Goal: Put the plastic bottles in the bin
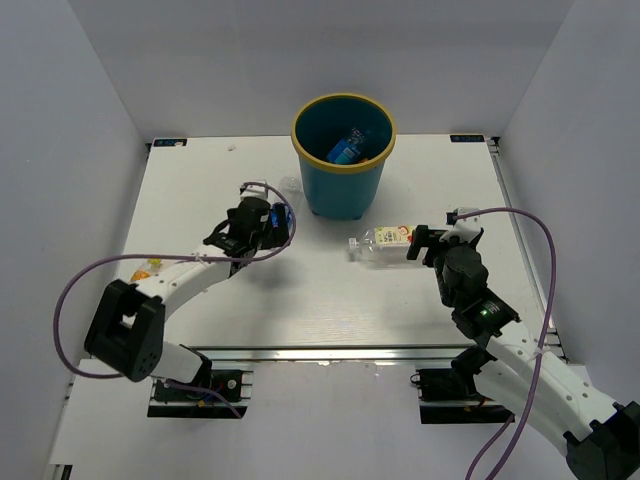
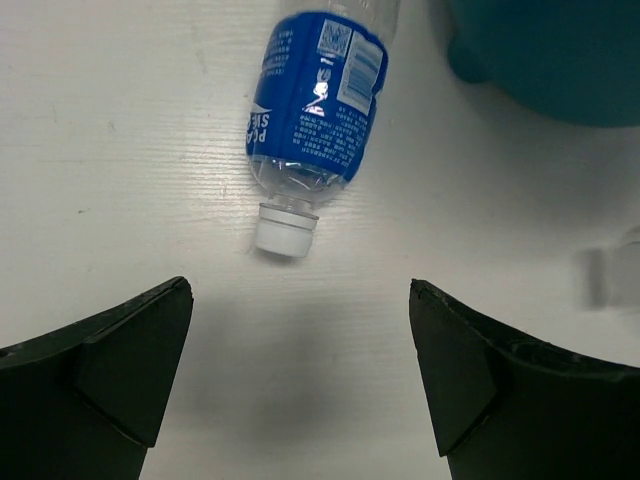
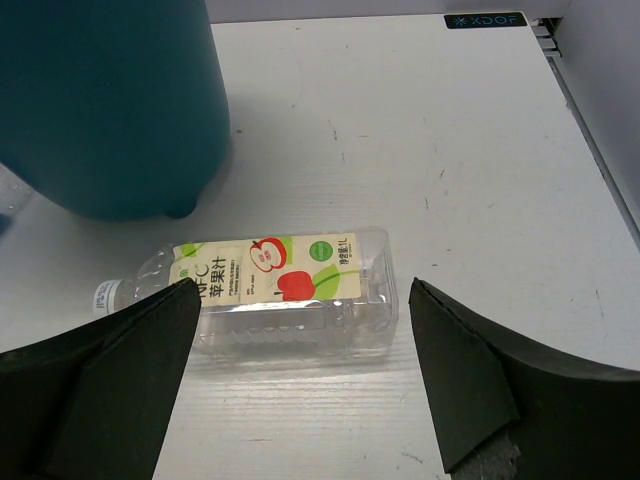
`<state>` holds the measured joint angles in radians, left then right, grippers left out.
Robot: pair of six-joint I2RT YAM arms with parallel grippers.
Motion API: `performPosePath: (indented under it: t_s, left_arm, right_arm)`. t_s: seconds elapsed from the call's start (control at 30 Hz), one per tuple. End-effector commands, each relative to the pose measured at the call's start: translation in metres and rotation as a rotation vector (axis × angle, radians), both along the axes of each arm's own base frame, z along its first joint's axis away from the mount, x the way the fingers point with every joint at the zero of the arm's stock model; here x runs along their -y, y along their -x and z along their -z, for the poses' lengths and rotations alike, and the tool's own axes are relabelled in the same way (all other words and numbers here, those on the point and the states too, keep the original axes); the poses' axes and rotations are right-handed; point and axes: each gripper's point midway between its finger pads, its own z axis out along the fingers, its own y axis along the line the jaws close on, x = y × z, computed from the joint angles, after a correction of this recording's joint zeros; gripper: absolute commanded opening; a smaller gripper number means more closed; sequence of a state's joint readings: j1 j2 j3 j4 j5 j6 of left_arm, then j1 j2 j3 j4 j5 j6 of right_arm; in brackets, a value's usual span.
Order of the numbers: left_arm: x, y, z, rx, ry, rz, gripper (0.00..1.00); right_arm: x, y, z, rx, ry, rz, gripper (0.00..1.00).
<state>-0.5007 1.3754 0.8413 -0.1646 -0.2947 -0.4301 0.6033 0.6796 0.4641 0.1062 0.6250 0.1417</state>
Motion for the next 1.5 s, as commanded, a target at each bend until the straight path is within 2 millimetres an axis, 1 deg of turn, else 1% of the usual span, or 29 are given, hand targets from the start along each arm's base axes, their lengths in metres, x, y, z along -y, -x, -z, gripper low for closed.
performPosePath:
  t_s: [0.0,0.07,0.1,0.17,0.2,0.27,0.37,0.4,0.43,0.47,0.53,0.63,0.67,0.73,0.77,0.8,0.83,0.87,0.97,1.0,1.03,1.1,1.13,1.2,1.27,1.3,1.4,1.43,1.47]
  left_arm:
    - [0.005,-0.017,0.002,0.023,-0.073,0.068,0.98]
    - [0.002,-0.026,0.004,0.032,-0.088,0.081,0.98]
    - [0.006,-0.030,0.011,0.021,-0.077,0.107,0.98]
    - [0.003,-0.041,0.016,0.017,-0.081,0.103,0.98]
    - [0.006,-0.044,0.029,-0.017,-0.085,0.119,0.98]
    - [0.011,-0.050,0.037,-0.032,-0.091,0.142,0.98]
    - [0.013,-0.063,0.059,-0.079,-0.115,0.126,0.98]
    - [0.015,-0.067,0.061,-0.106,-0.118,0.125,0.98]
    - [0.020,-0.065,0.078,-0.152,-0.112,0.146,0.92]
    - [0.023,-0.064,0.081,-0.164,-0.104,0.159,0.89]
    - [0.026,-0.064,0.084,-0.185,-0.089,0.156,0.84]
    - [0.023,-0.061,0.081,-0.192,-0.084,0.132,0.66]
    - [0.022,-0.061,0.071,-0.175,-0.075,0.123,0.56]
    - [0.018,-0.058,0.063,-0.161,-0.075,0.103,0.46]
    - [0.013,-0.056,0.048,-0.136,-0.072,0.080,0.41]
    - [0.011,-0.055,0.041,-0.124,-0.068,0.065,0.33]
    - [0.007,-0.052,0.034,-0.113,-0.059,0.041,0.33]
    - [0.000,-0.050,0.013,-0.074,-0.060,0.011,0.33]
    - [-0.009,-0.047,-0.026,0.003,-0.029,-0.046,0.32]
    - [-0.016,-0.047,-0.054,0.070,-0.011,-0.088,0.30]
    - [-0.018,-0.047,-0.068,0.100,0.009,-0.104,0.30]
    - [-0.008,-0.048,-0.112,0.190,0.095,-0.071,0.30]
    - [0.000,-0.048,-0.126,0.214,0.126,-0.035,0.30]
    - [0.026,-0.049,-0.170,0.297,0.216,0.101,0.32]
    - [0.043,-0.053,-0.193,0.331,0.245,0.178,0.35]
    - [0.051,-0.057,-0.222,0.382,0.271,0.206,0.35]
    - [0.071,-0.073,-0.229,0.378,0.277,0.245,0.35]
    - [0.076,-0.078,-0.250,0.413,0.281,0.257,0.35]
    - [0.087,-0.088,-0.230,0.355,0.258,0.267,0.35]
  right_arm:
    - [0.001,-0.002,-0.023,0.055,-0.035,0.010,0.89]
    - [0.002,-0.002,-0.025,0.061,-0.038,0.013,0.89]
    - [0.002,-0.002,-0.025,0.061,-0.037,0.018,0.89]
    - [0.005,-0.002,-0.025,0.064,-0.036,0.028,0.89]
    - [0.005,-0.002,-0.025,0.064,-0.036,0.030,0.89]
    - [0.005,-0.001,-0.025,0.065,-0.036,0.031,0.89]
    - [0.008,-0.001,-0.027,0.069,-0.038,0.040,0.90]
    - [0.008,-0.001,-0.027,0.069,-0.037,0.042,0.89]
    - [0.010,0.000,-0.028,0.069,-0.038,0.048,0.89]
    - [0.011,0.001,-0.030,0.075,-0.042,0.053,0.89]
    - [0.013,0.002,-0.032,0.085,-0.051,0.062,0.89]
    - [0.017,0.005,-0.037,0.107,-0.070,0.070,0.89]
    - [0.017,0.006,-0.039,0.118,-0.078,0.072,0.89]
    - [0.018,0.007,-0.040,0.127,-0.081,0.075,0.89]
    - [0.019,0.007,-0.039,0.126,-0.080,0.078,0.89]
    - [0.019,0.007,-0.040,0.127,-0.081,0.078,0.89]
    - [0.020,0.007,-0.038,0.123,-0.078,0.081,0.89]
    - [0.019,0.006,-0.038,0.122,-0.079,0.081,0.89]
    - [0.019,0.006,-0.038,0.118,-0.074,0.081,0.89]
    - [0.018,0.005,-0.037,0.117,-0.075,0.080,0.89]
    - [0.018,0.005,-0.037,0.116,-0.074,0.081,0.89]
    - [0.018,0.005,-0.036,0.115,-0.073,0.078,0.89]
    - [0.017,0.004,-0.036,0.115,-0.072,0.078,0.89]
    - [0.017,0.004,-0.036,0.112,-0.070,0.076,0.89]
    - [0.016,0.003,-0.035,0.109,-0.070,0.072,0.89]
    - [0.015,0.003,-0.034,0.108,-0.070,0.069,0.89]
    - [0.014,0.003,-0.034,0.105,-0.067,0.066,0.89]
    - [0.014,0.003,-0.035,0.108,-0.067,0.064,0.89]
    - [0.014,0.003,-0.035,0.106,-0.065,0.064,0.89]
